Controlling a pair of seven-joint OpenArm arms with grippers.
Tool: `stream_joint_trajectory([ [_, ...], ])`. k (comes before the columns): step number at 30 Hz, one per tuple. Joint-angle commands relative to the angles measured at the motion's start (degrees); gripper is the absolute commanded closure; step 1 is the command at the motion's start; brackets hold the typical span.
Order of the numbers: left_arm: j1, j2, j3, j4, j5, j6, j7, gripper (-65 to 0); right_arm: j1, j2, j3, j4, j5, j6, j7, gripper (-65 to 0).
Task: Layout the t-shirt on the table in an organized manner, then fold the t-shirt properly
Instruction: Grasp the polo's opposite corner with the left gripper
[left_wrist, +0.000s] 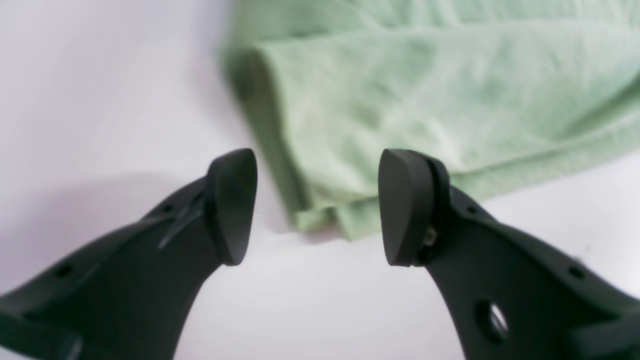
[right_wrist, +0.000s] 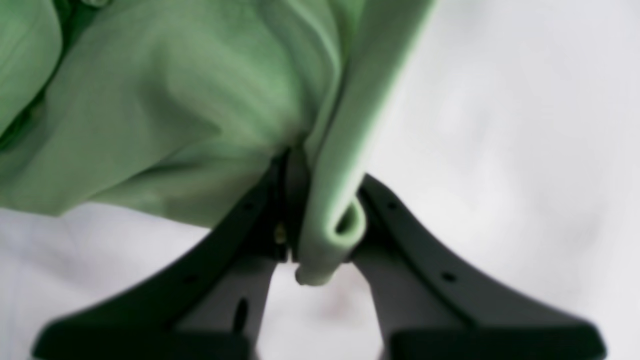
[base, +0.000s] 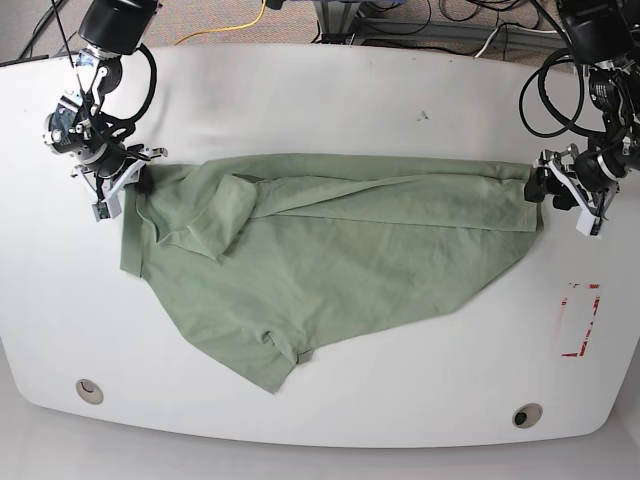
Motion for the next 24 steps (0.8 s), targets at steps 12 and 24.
stream_joint_trajectory([
  [12, -2.2, -0.6, 0.4, -7.3, -1.0, -0.3, -0.7, -36.3, 0.4, 0.8, 0.1, 0.2, -1.0, -0.1, -1.0, -6.2],
  [24, -3.0, -0.6, 7.0, -9.2, 1.0, -0.3, -0.7, -26.2, 0.5, 0.4, 0.1, 0.4, -0.9, -0.1, -1.0, -5.9],
])
